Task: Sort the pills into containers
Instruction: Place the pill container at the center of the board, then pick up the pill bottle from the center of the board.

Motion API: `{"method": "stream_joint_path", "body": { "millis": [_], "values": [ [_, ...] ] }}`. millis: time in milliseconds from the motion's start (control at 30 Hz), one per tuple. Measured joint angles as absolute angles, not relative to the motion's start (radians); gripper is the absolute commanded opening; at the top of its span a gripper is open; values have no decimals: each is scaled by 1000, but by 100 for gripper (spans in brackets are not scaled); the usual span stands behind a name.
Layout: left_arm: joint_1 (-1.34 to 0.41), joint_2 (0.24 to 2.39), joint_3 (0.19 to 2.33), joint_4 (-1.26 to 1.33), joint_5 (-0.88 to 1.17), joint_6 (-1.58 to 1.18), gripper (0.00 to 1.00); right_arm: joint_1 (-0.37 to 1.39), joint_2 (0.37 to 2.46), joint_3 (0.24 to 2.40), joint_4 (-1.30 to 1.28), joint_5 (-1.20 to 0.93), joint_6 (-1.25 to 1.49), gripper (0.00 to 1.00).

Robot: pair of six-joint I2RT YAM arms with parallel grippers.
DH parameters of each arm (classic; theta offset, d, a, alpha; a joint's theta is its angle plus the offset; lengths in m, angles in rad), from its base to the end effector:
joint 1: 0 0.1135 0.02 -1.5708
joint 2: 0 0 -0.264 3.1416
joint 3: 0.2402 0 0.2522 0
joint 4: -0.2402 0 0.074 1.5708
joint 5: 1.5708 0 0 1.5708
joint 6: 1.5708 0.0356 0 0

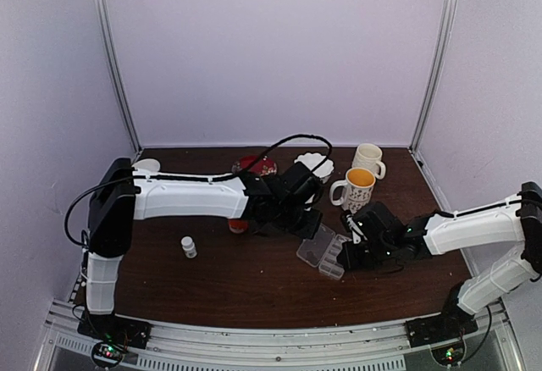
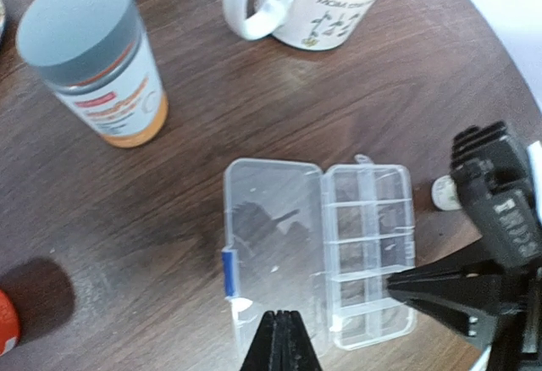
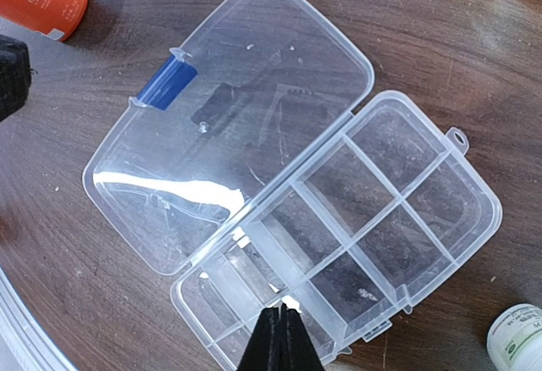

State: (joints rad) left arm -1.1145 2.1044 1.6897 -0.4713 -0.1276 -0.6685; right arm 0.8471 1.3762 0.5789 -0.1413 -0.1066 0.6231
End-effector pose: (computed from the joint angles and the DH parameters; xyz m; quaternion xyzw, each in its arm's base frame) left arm 0.2119 -0.4215 0.2123 0.1870 0.9215 -0.2230 0.2572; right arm 0.1612 0.1881 0.1509 -0.1225 0.9413 0.2457 0.1963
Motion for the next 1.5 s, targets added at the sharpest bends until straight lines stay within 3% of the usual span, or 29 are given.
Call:
{"method": "stream_joint_path", "body": {
  "millis": [633, 1200, 1500],
  "values": [
    [-1080, 2323, 1807, -488, -30, -653, 0, 847, 1399, 579, -131, -107, 607, 0],
    [-1080, 2316, 1777, -484, -7, -683, 0, 847, 1400, 579, -132, -113, 600, 0],
    [-1080, 2193, 1675, -511, -80, -680, 7, 847, 1201, 621, -211, -58, 566, 0]
  ]
}}
